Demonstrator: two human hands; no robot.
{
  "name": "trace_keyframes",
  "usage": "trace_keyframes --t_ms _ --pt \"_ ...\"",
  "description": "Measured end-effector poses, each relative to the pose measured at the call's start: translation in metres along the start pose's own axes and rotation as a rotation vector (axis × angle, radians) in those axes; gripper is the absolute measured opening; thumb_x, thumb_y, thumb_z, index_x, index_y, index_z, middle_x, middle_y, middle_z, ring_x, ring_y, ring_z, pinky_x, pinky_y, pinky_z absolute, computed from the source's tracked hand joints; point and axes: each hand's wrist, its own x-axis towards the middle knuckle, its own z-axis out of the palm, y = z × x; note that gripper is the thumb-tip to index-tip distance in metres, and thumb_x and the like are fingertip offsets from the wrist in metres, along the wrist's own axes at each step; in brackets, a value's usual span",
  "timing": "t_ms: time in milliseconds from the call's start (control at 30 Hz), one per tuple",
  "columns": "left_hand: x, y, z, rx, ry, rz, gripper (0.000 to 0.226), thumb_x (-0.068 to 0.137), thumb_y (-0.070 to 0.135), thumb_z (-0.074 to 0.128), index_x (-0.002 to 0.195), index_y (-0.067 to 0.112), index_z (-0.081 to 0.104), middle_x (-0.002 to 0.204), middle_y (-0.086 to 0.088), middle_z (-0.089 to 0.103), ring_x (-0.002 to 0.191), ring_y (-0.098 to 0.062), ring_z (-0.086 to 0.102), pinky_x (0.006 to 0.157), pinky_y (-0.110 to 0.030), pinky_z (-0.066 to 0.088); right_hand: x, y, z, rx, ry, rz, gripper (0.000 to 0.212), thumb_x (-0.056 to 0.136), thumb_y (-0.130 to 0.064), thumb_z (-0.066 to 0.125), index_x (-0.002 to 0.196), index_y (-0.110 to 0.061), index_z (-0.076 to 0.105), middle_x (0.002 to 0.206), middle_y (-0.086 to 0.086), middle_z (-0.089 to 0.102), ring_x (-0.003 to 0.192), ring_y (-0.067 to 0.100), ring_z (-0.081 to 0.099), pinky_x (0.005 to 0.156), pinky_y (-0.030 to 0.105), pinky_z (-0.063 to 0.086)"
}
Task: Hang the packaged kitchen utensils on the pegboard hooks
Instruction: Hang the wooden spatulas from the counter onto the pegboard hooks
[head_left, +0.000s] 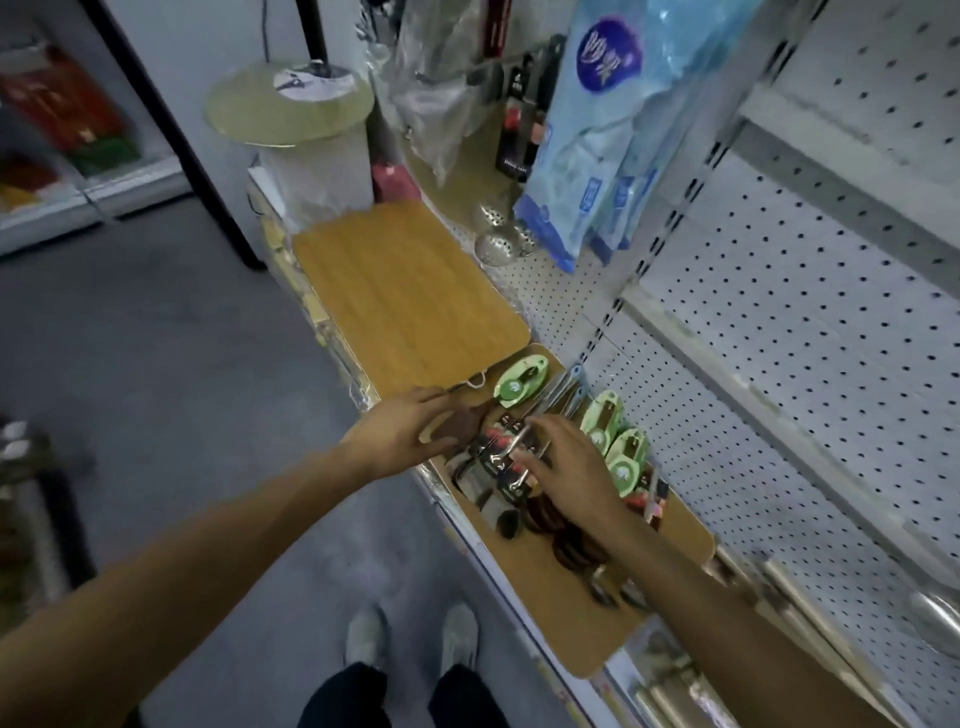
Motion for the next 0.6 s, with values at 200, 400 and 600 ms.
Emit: trace_keyframes --t_ms 200,400,600 --pt "0.093 -0.077 0.102 -0.048 -0.135 -0.07 0.033 0.099 0.037 0.047 0.132 0.037 0.053 0.096 0.005 0.064 0.09 -0.022 0.065 0.072 -0.034 0.054 0.101 0.036 0.09 0.172 0.012 0.323 0.044 0.091 -0.038 0.065 0.125 -0.01 0.059 0.118 0.006 0.065 0.104 0.024 0.064 0.089 0.036 0.051" --pt "0.164 -0.133 0.187 -0.164 -0.095 -0.135 0.041 0.098 0.03 0.038 0.137 0.039 0.05 0.118 0.001 0.069 0.099 -0.022 0.068 0.082 -0.036 0.056 0.196 0.072 0.181 0.516 0.024 0.676 0.012 0.086 -0.024 0.065 0.079 -0.015 0.068 0.093 0.017 0.072 0.09 0.037 0.068 0.082 0.049 0.055" --pt "0.205 -0.157 0.233 -0.032 -0.079 -0.219 0.043 0.1 0.026 0.05 0.143 0.023 0.048 0.139 -0.003 0.057 0.124 -0.019 0.056 0.103 -0.027 0.039 0.25 0.1 0.24 0.581 0.036 0.827 0.026 0.084 -0.022 0.062 0.059 -0.016 0.058 0.077 0.02 0.069 0.079 0.042 0.066 0.075 0.054 0.055"
